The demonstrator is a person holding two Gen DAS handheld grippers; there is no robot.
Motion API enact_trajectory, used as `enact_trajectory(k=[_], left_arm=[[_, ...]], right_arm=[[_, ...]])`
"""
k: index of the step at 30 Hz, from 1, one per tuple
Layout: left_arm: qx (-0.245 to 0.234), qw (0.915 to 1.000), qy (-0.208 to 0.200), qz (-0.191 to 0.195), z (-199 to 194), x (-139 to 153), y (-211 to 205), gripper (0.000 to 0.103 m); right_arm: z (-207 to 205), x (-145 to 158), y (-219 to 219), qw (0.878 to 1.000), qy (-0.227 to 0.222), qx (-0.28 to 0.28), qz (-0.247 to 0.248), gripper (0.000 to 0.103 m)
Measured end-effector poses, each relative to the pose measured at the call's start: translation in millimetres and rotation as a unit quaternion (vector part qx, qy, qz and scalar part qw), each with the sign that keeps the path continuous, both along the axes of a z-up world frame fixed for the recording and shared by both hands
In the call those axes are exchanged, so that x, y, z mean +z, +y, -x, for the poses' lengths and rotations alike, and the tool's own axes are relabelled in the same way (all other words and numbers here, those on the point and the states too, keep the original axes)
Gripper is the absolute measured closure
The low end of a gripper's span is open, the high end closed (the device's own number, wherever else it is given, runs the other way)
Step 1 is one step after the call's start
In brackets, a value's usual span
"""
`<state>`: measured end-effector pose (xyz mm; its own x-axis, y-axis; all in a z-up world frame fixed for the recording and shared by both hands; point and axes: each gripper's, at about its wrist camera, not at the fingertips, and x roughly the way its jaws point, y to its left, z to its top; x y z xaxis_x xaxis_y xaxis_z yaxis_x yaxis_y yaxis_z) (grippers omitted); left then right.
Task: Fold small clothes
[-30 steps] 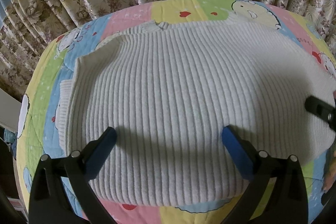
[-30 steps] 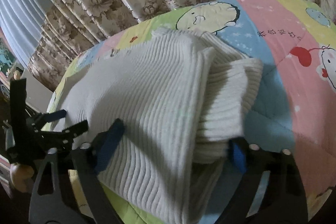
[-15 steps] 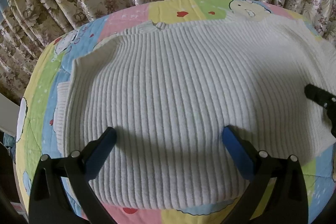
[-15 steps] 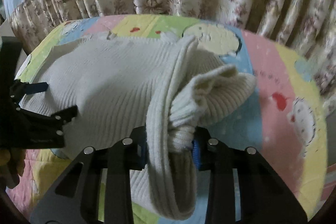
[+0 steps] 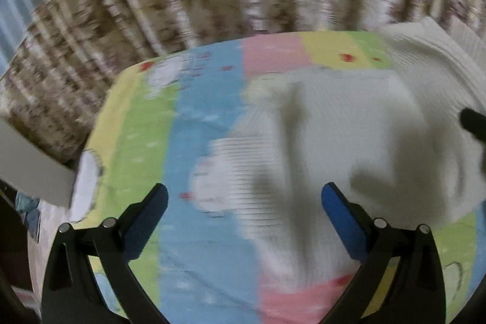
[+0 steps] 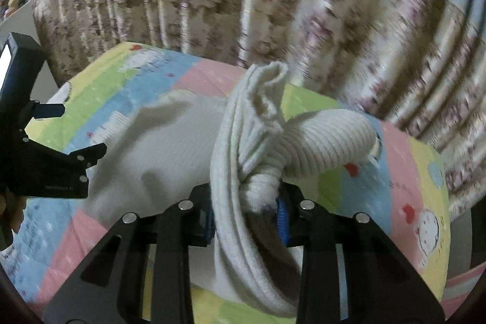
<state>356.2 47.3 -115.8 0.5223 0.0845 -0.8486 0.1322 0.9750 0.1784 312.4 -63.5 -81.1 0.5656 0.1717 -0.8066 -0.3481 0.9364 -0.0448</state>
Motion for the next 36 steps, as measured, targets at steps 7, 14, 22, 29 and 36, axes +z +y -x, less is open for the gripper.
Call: enact_trajectory(k=[7,14,22,29,36], left_arm=[[0.077,0.9968,-0.002,0.018,12,7,93,0.001],[0.106,0.9941,0.004,0.024,29,7,128,0.001],[0.086,0.9954,0.002,0.042,25,13,114,0.001],[0.045,0.9933,0.01,0.106,10,23,72,0.001],[-0.006,0.9931,0.035,0.111,-17,12,4,0.001]], right_arm=[[9,-33,100,0.997,0.041,0.058,0.018,0.073],[18,-48,118,0.995,0.057,0.085,0.012,0.05],[27,2,45,0.987,0.077,0.069,-0.12,0.021],[24,-16,-31,0.986,0.081,-0.033,-0.141,0.018],[24,-32,-57,0.979,0.075,-0.076,-0.171,0.02]])
